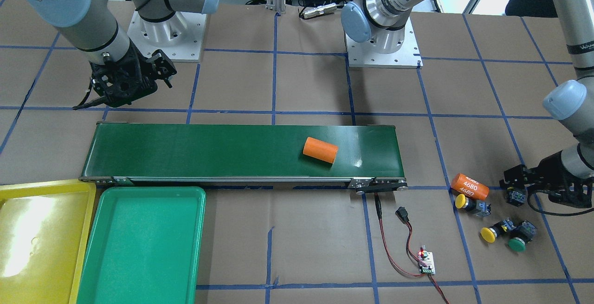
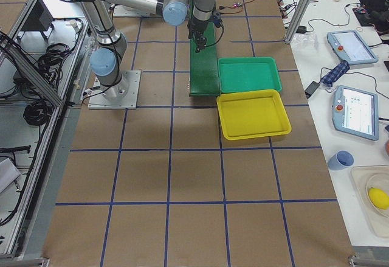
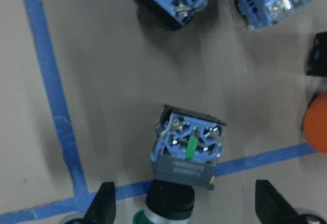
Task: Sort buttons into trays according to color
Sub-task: 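Grasp a green-capped button with left gripper while right gripper moves over belt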
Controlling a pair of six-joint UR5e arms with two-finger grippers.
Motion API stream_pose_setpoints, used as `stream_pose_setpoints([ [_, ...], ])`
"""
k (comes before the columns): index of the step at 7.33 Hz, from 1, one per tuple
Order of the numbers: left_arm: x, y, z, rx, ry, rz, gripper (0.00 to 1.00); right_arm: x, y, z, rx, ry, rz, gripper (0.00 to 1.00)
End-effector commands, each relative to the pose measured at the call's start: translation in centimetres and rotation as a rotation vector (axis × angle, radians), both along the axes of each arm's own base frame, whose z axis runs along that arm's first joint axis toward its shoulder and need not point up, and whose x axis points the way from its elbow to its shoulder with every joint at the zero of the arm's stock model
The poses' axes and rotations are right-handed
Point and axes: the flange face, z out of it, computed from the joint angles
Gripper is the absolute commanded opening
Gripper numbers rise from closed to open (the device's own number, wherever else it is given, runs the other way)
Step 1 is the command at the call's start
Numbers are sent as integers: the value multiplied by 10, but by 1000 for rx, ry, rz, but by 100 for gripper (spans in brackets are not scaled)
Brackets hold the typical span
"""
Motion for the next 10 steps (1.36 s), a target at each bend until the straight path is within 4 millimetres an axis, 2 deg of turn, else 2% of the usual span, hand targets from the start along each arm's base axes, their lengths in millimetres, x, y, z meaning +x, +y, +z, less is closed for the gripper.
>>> stream_pose_setpoints([
  [1,-3,-3,-4,-9,-3,-7,20,7,-3,-4,-10,-39,221,100],
  [2,-6,-4,7,-16,-14,4,7,7,-5,-4,-21,-57,324,100],
  [3,-9,1,12,-12,-14,28,5,7,-5,-4,-28,-74,422,100],
  [4,-16,9,17,-2,-12,85,0,7,-5,-6,-32,-107,598,100],
  [5,-24,17,26,-4,-14,90,0,6,-8,-18,-13,-156,808,100],
  [6,-32,26,40,-3,-16,124,0,3,-18,-41,24,-195,887,100],
  [7,-41,23,67,-37,-41,132,0,1,-33,-48,-20,-158,899,100],
  [8,-74,18,86,-62,-42,71,0,-1,-40,-48,-53,-119,909,100],
  [9,-117,16,103,-75,-49,8,0,-1,-43,-45,-82,-103,912,100],
  [10,-161,22,99,-44,-59,-63,0,-1,-45,-46,-124,-80,926,100],
])
